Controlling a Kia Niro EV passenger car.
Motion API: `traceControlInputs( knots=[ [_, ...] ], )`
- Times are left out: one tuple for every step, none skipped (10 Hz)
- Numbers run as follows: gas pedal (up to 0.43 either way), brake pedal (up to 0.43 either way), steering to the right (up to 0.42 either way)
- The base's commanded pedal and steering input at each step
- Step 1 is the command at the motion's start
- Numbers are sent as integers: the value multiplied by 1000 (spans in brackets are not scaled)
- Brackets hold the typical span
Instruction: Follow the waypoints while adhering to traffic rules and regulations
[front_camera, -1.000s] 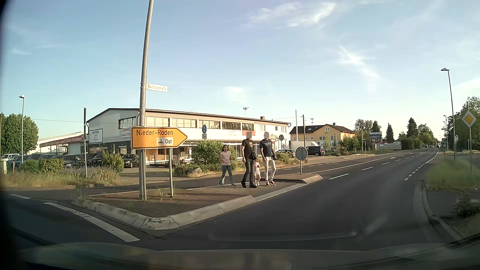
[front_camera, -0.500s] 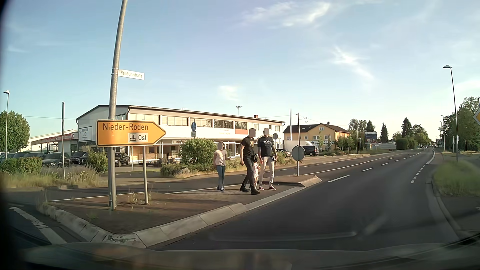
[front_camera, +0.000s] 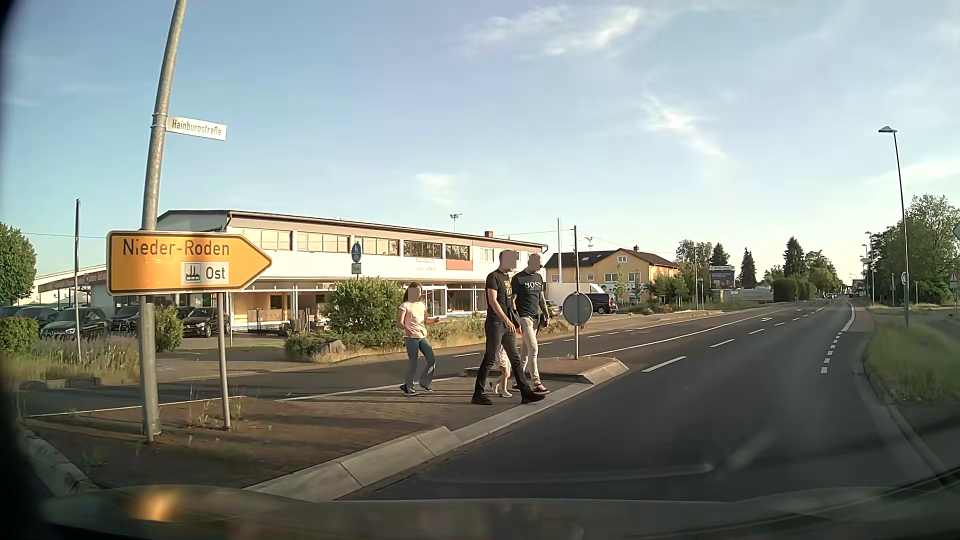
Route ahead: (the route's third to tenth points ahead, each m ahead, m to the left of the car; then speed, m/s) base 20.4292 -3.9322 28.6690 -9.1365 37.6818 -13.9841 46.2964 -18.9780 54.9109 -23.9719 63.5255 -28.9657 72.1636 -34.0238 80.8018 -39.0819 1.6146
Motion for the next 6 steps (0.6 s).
traceControlInputs(
  knots=[
    [0,268,190],
    [0,268,190],
    [0,268,190],
    [0,268,190],
    [0,268,192],
    [0,268,194]
  ],
)
